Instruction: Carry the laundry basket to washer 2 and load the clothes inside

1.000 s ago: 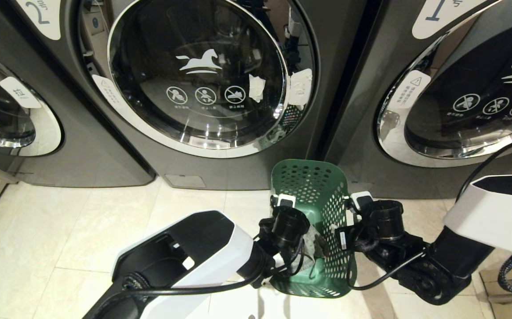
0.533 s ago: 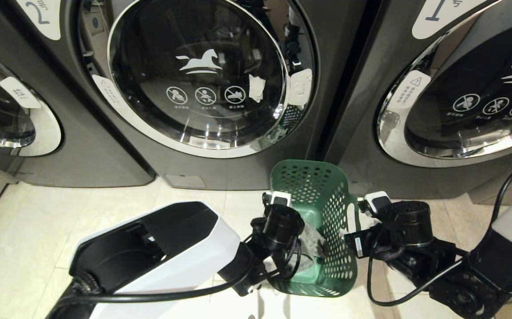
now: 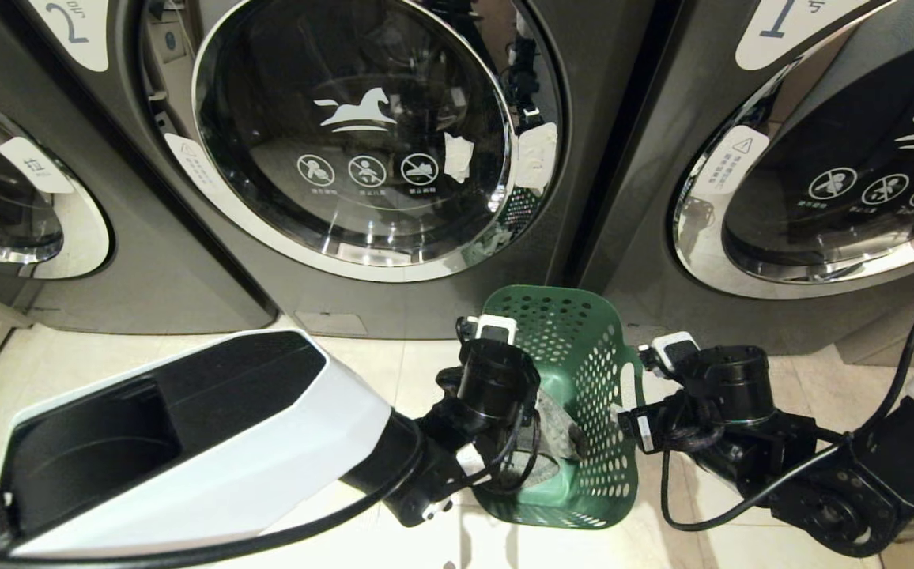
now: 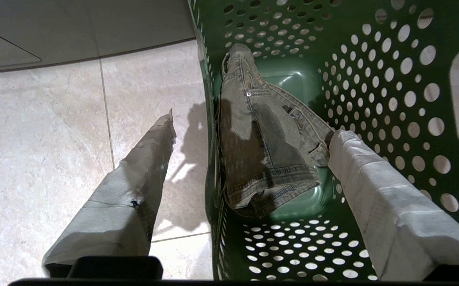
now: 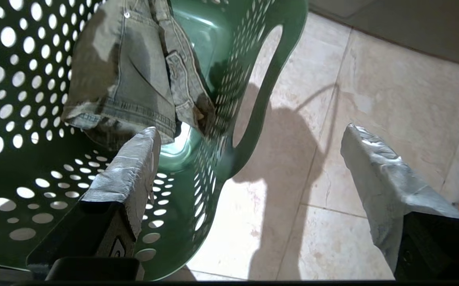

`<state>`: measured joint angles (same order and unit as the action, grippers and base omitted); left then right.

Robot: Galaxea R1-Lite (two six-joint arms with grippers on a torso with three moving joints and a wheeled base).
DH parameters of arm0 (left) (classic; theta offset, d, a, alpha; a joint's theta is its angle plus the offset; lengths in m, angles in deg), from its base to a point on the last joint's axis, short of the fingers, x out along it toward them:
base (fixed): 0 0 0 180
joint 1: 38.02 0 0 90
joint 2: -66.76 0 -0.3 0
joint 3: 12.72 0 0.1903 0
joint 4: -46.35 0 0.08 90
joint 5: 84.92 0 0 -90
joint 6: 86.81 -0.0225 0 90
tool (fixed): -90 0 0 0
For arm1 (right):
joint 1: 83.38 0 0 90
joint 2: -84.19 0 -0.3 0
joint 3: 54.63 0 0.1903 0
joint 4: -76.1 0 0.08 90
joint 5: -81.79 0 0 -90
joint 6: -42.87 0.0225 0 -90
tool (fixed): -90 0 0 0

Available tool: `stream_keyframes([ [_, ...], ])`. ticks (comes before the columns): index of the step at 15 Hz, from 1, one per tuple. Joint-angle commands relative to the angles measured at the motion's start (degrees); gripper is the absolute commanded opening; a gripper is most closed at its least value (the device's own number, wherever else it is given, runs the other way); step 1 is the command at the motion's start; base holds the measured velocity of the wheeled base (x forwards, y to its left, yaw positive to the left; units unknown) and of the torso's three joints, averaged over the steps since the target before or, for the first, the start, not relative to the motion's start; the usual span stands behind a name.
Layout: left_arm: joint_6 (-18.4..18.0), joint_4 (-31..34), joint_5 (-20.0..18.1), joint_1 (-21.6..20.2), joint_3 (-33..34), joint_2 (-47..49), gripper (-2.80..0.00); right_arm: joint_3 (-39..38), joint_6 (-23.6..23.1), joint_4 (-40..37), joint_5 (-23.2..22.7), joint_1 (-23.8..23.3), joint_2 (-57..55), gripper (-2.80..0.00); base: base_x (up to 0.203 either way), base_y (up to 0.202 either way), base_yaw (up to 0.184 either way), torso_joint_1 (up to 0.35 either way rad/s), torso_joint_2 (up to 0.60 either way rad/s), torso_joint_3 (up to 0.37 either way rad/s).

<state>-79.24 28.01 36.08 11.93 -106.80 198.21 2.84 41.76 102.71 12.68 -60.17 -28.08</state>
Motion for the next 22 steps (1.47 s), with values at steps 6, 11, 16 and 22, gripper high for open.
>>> stream_keyframes([
  [6,0.2,-0.3,0.2,-2.3,5.6,-8.1,0.0,3.4,0.0,3.9,0.8,-2.1,-8.1,-2.8,0.0,0.0,0.0,0.0,0.0,0.0],
  [11,0.3,-0.2,0.2,-2.6,6.4,-10.2,0.0,6.6,0.5,5.2,1.6,-3.1,-11.6,-2.8,0.0,0.0,0.0,0.0,0.0,0.0],
  [16,0.3,-0.1,0.2,-3.1,7.0,-10.3,0.0,6.9,1.6,5.1,3.5,-4.7,-13.0,-2.8,0.0,0.0,0.0,0.0,0.0,0.0],
  [22,0.3,-0.2,0.2,-3.1,7.9,-11.3,0.0,8.6,0.9,5.2,6.2,-7.5,-12.8,-2.8,0.0,0.0,0.0,0.0,0.0,0.0],
])
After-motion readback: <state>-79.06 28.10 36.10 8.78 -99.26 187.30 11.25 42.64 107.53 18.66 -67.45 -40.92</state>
